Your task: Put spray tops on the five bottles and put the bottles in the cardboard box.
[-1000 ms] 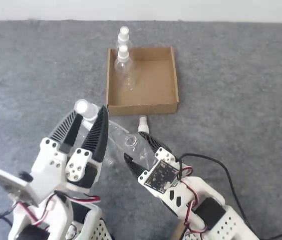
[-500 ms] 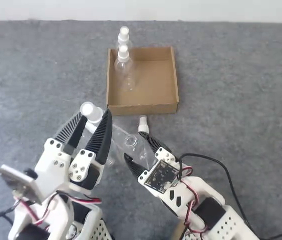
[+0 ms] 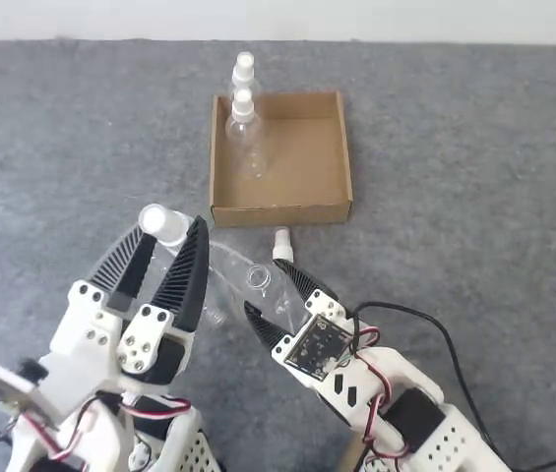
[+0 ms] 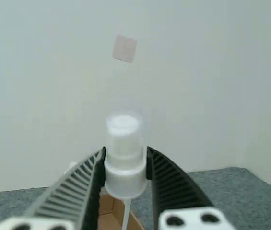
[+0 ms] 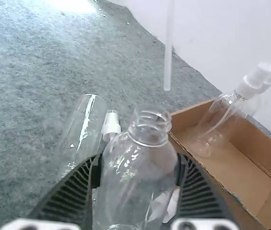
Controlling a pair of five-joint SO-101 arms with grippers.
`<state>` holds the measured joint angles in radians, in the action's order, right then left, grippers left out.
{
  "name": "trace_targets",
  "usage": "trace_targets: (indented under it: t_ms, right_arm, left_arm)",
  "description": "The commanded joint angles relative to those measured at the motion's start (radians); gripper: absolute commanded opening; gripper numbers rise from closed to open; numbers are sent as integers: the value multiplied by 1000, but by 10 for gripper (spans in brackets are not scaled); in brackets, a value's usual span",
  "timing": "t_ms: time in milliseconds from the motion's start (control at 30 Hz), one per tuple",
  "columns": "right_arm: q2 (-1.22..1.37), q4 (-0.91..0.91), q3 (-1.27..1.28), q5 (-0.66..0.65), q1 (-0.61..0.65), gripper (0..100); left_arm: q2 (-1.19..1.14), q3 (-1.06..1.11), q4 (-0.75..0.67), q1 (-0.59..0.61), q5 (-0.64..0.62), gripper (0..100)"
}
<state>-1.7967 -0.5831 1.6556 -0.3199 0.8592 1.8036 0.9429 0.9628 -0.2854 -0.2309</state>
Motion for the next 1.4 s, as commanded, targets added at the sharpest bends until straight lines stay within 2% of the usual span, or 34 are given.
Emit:
trace_targets:
  t_ms: [0,400,733,1367]
  right_arm:
    - [-16,22,-9,-14,2,69]
    - [-16,21,-9,-14,2,69]
    - [-18,19,-9,-14,1,69]
    - [-19,24,-20,-8,-31,69]
  left_arm:
    - [17,7,3,-6,8,12]
    - [17,101,3,-9,8,12]
    - [17,189,3,-170,77,12]
    - [17,298,-6,-176,78,12]
